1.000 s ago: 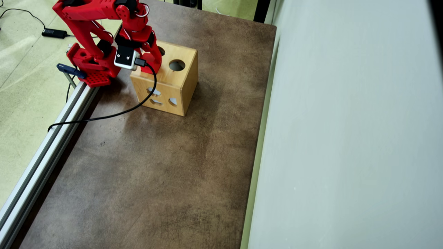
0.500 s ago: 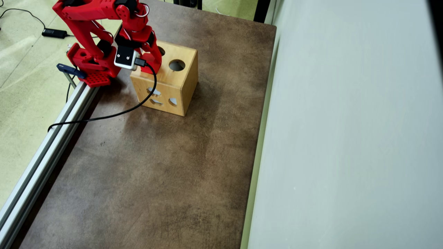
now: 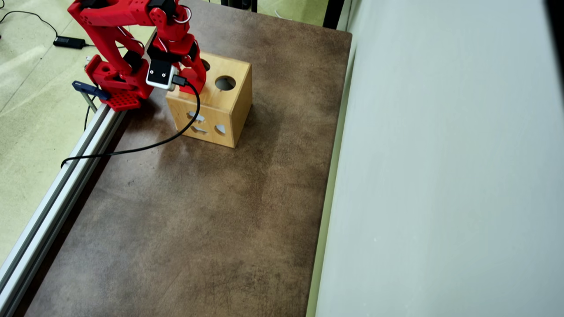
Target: Pick and place the red cube on the square hole
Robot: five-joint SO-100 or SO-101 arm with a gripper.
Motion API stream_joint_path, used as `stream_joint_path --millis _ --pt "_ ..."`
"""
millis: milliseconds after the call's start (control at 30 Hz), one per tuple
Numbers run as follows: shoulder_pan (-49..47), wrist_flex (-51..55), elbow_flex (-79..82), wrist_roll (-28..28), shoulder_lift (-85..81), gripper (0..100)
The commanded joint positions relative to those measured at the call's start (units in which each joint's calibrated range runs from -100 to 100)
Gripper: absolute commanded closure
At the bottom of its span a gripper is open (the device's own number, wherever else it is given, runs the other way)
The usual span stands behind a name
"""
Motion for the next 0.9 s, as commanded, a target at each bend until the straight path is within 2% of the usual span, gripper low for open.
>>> stream_joint_path --millis 0,267,367,467,700,800,867 --pt "0.75 0.17 0.06 0.00 -0.94 98" --pt "0.83 0.17 -0.21 0.05 -1.11 98" --pt "1.87 0.17 -0.84 0.00 -1.20 93" --pt "3.58 0.33 -0.21 0.00 -1.20 77" --pt "3.87 0.49 0.06 0.00 -1.28 27" --pt "3.87 0.49 0.06 0.00 -1.28 12" --pt "3.87 0.49 0.06 0.00 -1.28 8"
